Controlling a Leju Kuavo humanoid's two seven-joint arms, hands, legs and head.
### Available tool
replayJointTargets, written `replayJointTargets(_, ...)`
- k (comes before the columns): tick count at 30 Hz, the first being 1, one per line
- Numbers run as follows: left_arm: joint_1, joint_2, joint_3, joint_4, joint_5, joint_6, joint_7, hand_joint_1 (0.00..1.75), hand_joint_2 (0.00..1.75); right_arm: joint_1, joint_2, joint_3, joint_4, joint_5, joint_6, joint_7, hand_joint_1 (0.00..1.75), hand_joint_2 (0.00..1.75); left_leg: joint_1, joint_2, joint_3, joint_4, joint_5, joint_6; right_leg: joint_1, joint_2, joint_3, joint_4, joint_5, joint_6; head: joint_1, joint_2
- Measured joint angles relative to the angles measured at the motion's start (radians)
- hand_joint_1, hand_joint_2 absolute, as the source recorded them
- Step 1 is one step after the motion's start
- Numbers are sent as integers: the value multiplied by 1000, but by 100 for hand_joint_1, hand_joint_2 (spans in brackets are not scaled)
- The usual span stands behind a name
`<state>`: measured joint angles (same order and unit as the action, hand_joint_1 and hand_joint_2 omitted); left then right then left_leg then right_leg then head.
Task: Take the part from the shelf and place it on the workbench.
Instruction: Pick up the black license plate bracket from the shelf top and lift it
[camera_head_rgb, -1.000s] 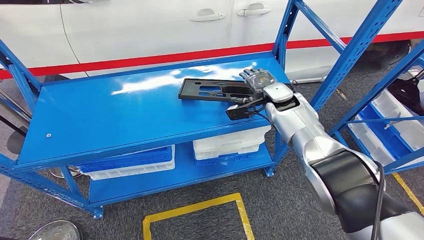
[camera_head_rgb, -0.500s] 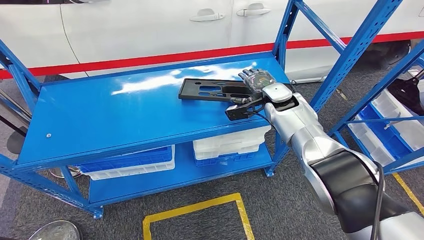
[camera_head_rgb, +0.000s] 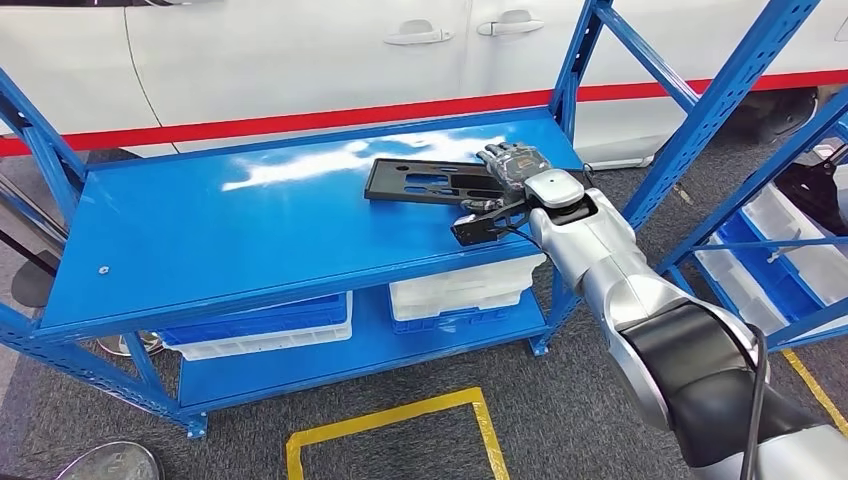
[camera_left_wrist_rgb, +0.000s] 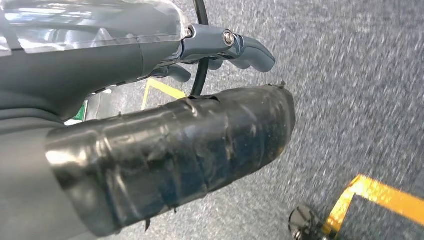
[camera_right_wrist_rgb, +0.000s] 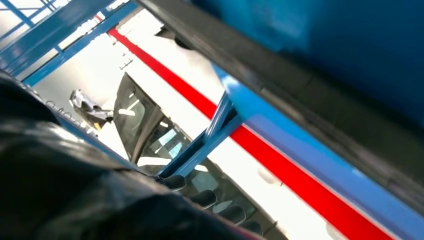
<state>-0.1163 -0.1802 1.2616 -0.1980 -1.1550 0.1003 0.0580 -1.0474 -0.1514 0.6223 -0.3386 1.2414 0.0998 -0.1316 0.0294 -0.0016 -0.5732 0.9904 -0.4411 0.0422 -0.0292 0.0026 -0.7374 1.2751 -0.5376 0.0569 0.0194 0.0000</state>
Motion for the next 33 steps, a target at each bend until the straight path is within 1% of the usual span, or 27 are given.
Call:
replayJointTargets(1,0,0,0,0,0,0,0,0,0,1,0,0,1,1,0,0,0,0,1,-1,3,3,-5,-3,-2,-1,15,-38,33,0,0,0)
replayJointTargets(2,1,0,0,0,0,0,0,0,0,1,0,0,2,1,1,0,0,0,2,-2,8,8,-12,-7,-4,-2,46,-106,75,-1,0,0)
replayJointTargets(3,0,0,0,0,0,0,0,0,0,0,0,0,2,2,1,0,0,0,1,-2,10,12,-18,-13,-3,-3,78,-171,103,-3,0,0)
replayJointTargets(4,0,0,0,0,0,-1,0,0,0,-2,0,-1,3,2,1,0,0,0,0,-3,12,16,-24,-18,-1,-3,103,-223,120,-7,0,0)
replayJointTargets(5,0,0,0,0,1,-1,0,0,0,-2,0,-1,3,2,2,0,0,0,-1,-4,12,19,-28,-25,3,-3,115,-250,123,-13,0,0)
replayJointTargets(7,-1,-1,0,0,1,-1,0,0,0,-3,0,-1,4,3,2,0,0,0,-2,-4,13,18,-32,-39,10,-1,116,-255,114,-27,0,0)
replayJointTargets(9,-1,-2,0,0,1,-1,0,0,0,-4,0,-2,4,4,2,0,0,0,0,-3,12,27,-45,-50,7,-2,123,-259,111,-43,0,0)
replayJointTargets(10,-2,-2,0,0,1,-1,0,0,0,-5,1,-2,3,4,2,0,0,0,1,-2,1,55,-62,-53,6,-2,128,-264,110,-52,0,0)
replayJointTargets(11,-2,-2,0,0,1,0,-1,0,0,-6,1,-2,3,5,2,0,0,0,2,-2,-24,106,-87,-55,5,-3,134,-267,107,-59,0,0)
replayJointTargets(13,-2,-1,0,0,1,0,-1,0,0,-6,1,-3,4,6,2,0,0,0,0,-1,-101,247,-138,-55,11,-3,142,-267,99,-70,0,0)
replayJointTargets(14,-1,-1,0,0,1,0,-1,0,0,-5,2,-4,4,7,2,0,0,0,0,-1,-136,301,-148,-54,13,-3,146,-266,95,-73,0,0)
replayJointTargets(15,0,0,0,0,1,0,-1,0,0,-3,3,-4,4,7,2,0,0,0,-1,-2,-154,318,-136,-52,16,-1,151,-265,90,-74,0,0)
replayJointTargets(16,1,0,0,0,1,0,-1,0,0,-2,3,-4,4,7,2,0,0,0,-2,-1,-152,293,-104,-49,18,1,158,-262,83,-73,0,0)
replayJointTargets(18,1,0,0,0,1,0,-1,0,0,-1,4,-4,4,7,2,0,0,0,-6,-2,-105,167,-19,-37,19,3,174,-257,66,-69,0,0)
replayJointTargets(19,1,0,0,0,1,0,-1,0,0,-3,4,-4,4,7,2,0,0,0,-10,-2,-80,109,7,-31,21,4,178,-252,58,-65,0,0)
replayJointTargets(20,0,1,0,0,1,0,-1,0,0,-5,4,-4,5,7,2,0,0,0,-13,-2,-65,72,16,-26,23,4,179,-250,53,-60,0,0)
replayJointTargets(21,0,1,0,0,1,0,-1,0,0,-6,4,-5,5,7,2,0,0,0,-16,-2,-59,59,11,-23,23,4,177,-249,50,-55,0,0)
replayJointTargets(24,-2,1,0,0,1,0,-2,0,0,-8,4,-5,6,7,2,0,0,0,-17,-2,-47,39,6,-11,21,3,174,-247,43,-40,0,0)
replayJointTargets(25,-2,0,0,0,1,0,-2,0,0,-9,4,-6,6,7,2,0,0,0,-15,-1,-40,32,6,-6,19,2,167,-227,31,-35,0,0)
replayJointTargets(26,-3,0,0,0,1,-1,-4,0,0,-10,4,-6,6,7,2,0,0,0,-12,-1,-33,26,6,-2,18,2,147,-187,11,-30,0,0)
replayJointTargets(27,-3,0,0,0,1,-3,-8,0,0,-12,3,-6,6,7,3,0,0,0,-12,-2,-28,24,4,2,16,1,115,-127,-13,-26,0,0)
replayJointTargets(28,-3,1,0,0,1,-5,-15,0,0,-12,3,-6,8,7,5,0,0,0,-12,-3,-26,24,2,5,15,1,74,-60,-35,-23,0,0)
replayJointTargets(29,-3,1,0,0,3,-8,-21,0,0,-10,2,-7,9,7,6,0,0,0,-12,-4,-23,24,-2,6,15,1,36,-7,-44,-21,0,0)
replayJointTargets(30,-3,1,1,0,6,-9,-25,0,0,-7,2,-7,10,8,7,0,0,0,-12,-6,-19,26,-7,7,15,0,10,18,-35,-20,0,0)
replayJointTargets(31,-3,1,1,0,9,-10,-27,0,0,-6,2,-7,12,8,8,0,0,0,-13,-7,-13,27,-13,7,15,0,2,5,-5,-21,0,0)
replayJointTargets(32,-2,0,2,0,12,-11,-27,0,0,-6,2,-7,12,9,8,0,0,0,-13,-8,-5,28,-19,6,15,0,14,-44,40,-24,0,0)
replayJointTargets(33,-2,0,2,0,13,-12,-27,0,0,-7,2,-7,12,9,11,-1,0,0,-13,-8,2,29,-26,4,17,0,37,-110,86,-30,0,0)
